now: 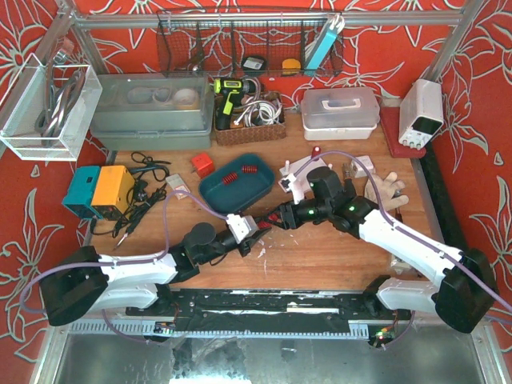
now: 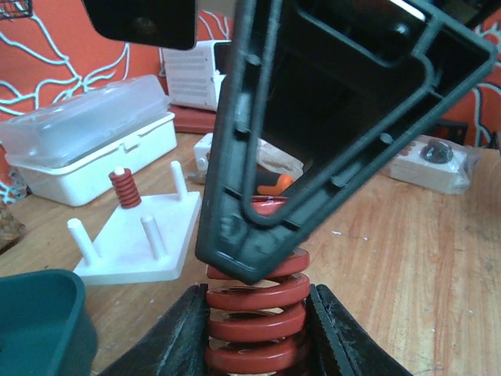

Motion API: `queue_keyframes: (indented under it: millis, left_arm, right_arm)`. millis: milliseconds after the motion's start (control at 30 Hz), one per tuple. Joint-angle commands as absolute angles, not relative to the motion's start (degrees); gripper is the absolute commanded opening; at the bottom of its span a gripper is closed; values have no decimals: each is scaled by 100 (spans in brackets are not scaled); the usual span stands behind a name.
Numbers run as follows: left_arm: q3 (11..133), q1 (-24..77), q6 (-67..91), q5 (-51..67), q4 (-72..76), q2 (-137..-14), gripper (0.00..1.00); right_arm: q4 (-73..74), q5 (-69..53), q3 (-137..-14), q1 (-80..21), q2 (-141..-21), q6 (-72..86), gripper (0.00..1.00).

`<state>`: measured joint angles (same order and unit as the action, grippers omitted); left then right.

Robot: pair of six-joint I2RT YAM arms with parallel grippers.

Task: Install the large spring

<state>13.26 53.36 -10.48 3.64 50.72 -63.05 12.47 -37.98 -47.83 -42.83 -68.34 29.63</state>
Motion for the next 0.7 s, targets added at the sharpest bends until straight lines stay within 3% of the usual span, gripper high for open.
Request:
queue_keyframes:
  millis: [0,167,233,300,400,500,567,667]
  left_arm:
    - [1318,5403,-1159,259,5474,-6183,6]
    - [1342,5414,-1145,100,5467,-6270,11]
    - [1351,5418,-1120,38,5441,-6275,24]
    - [1368,5414,-1087,-45,5405,-6275,44]
    - [1380,5414,-1045,-242,5313,-6267,73]
    - [1416,5414,-976,-543,5221,-6301,92]
    - [1464,5414,-948,-719,5132,-6340,100]
    - [1511,5412,-876,-880,5083,-6433,100]
  right_arm:
    - [1064,-3955,-4771,-4340,-6774,2937,43]
    - [946,-4068,-4729,-4342,-6744,3006,20]
    - [901,-4039,-4702,-4342,-6712,3036,10]
    - [842,-3911,-4661,-4341,-6646,3077,0]
    - [760,-3510,-4601,-4337,-6500,3123,0]
    - [736,-2932,-4589,-4333,-6359,3124,0]
    - [735,-2578,-4580,-4318,-6291,3126,0]
    - [870,-1988,-4664,-4261,-6250,3048,0]
